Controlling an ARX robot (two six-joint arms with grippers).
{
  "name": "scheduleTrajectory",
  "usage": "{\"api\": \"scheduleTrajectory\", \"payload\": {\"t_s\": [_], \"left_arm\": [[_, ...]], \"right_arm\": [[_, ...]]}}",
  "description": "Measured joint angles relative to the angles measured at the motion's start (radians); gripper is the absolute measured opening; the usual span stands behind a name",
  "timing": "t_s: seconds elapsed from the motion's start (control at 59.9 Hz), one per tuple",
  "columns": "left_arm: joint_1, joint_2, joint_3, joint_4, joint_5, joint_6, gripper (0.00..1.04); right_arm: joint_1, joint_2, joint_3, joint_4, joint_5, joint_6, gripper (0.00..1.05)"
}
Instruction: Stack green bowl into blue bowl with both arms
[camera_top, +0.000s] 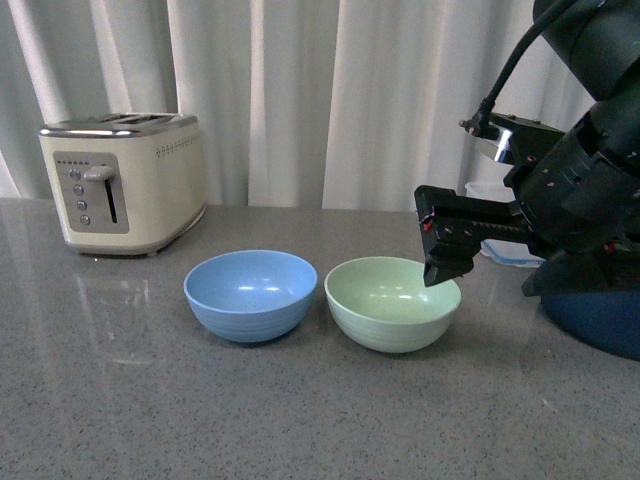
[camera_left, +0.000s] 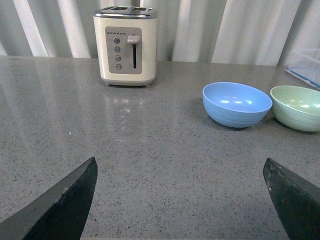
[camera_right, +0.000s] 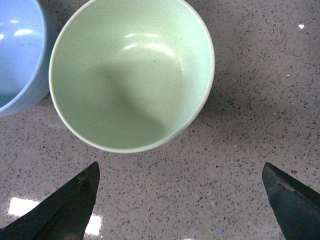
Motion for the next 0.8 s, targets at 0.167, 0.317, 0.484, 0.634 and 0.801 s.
{"api": "scheduleTrajectory", "payload": {"t_s": [0.167, 0.317, 0.484, 0.634, 0.801], "left_arm": [[0.0, 0.0, 0.0, 0.0, 0.0, 0.0, 0.98], [0.0, 0.0, 0.0, 0.0, 0.0, 0.0, 0.98], [0.0, 0.0, 0.0, 0.0, 0.0, 0.0, 0.98], [0.0, 0.0, 0.0, 0.0, 0.0, 0.0, 0.98], [0.0, 0.0, 0.0, 0.0, 0.0, 0.0, 0.98]], "right_arm": [[-0.022, 0.099, 0.079, 0.005, -0.008, -0.008, 0.95], [-0.036, 0.159, 0.136, 0.005, -0.01, -0.024, 0.95], [-0.044, 0.216, 0.199, 0.003, -0.016, -0.038, 0.95], [-0.043, 0.252, 0.232, -0.001, -0.018, -0.044, 0.95], [-0.043, 0.289, 0.258, -0.001, -0.026, -0.054, 0.95]]}}
